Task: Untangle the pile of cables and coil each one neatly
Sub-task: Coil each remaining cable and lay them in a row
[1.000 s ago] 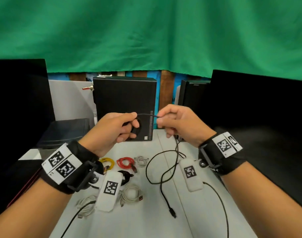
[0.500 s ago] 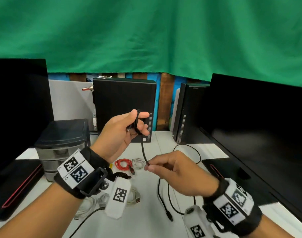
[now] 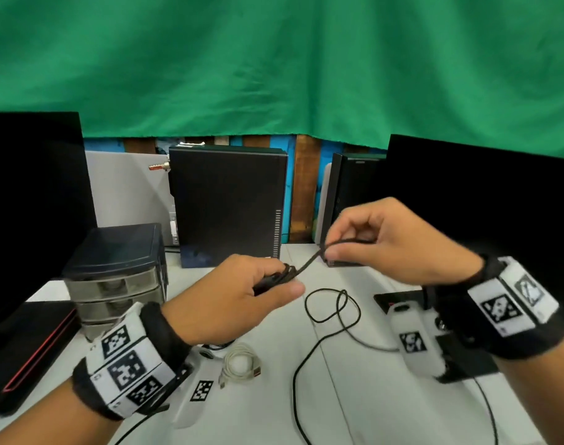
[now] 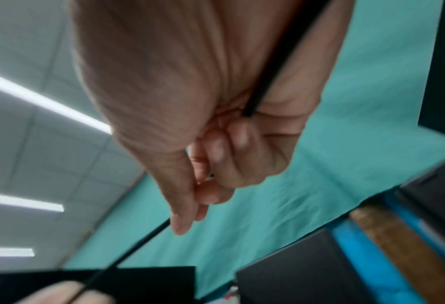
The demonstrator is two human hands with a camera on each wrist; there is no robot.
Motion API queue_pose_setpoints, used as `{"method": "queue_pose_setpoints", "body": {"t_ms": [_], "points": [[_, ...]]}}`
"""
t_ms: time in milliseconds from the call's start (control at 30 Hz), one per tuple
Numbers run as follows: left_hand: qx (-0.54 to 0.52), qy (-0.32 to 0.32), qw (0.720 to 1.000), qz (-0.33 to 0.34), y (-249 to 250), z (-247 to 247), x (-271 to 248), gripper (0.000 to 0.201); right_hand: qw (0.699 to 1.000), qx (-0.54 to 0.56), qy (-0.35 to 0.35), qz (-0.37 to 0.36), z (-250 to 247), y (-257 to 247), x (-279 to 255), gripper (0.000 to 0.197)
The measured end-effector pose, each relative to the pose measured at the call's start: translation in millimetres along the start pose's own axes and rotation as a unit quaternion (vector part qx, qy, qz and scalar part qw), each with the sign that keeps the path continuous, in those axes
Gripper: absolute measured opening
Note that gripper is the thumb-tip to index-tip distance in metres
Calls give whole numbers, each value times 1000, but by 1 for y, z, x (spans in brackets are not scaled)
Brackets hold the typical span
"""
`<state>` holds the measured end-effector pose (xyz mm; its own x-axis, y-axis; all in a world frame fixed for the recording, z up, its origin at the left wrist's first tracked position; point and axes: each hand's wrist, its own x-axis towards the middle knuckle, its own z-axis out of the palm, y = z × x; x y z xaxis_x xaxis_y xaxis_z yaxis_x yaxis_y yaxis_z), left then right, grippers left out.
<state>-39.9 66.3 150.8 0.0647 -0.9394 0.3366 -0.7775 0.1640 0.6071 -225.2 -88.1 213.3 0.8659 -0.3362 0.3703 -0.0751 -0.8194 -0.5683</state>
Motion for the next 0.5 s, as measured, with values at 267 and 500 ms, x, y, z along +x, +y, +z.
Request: {"method": "queue_pose_setpoints", "body": {"t_ms": [267, 500], "points": [[-146, 85, 981, -99, -36, -45, -10, 52, 967, -232, 82, 71, -81, 57, 21, 18], [-232, 130, 962, -59, -22, -56, -21, 55, 907, -384, 151, 88, -83, 76, 49, 27]]}}
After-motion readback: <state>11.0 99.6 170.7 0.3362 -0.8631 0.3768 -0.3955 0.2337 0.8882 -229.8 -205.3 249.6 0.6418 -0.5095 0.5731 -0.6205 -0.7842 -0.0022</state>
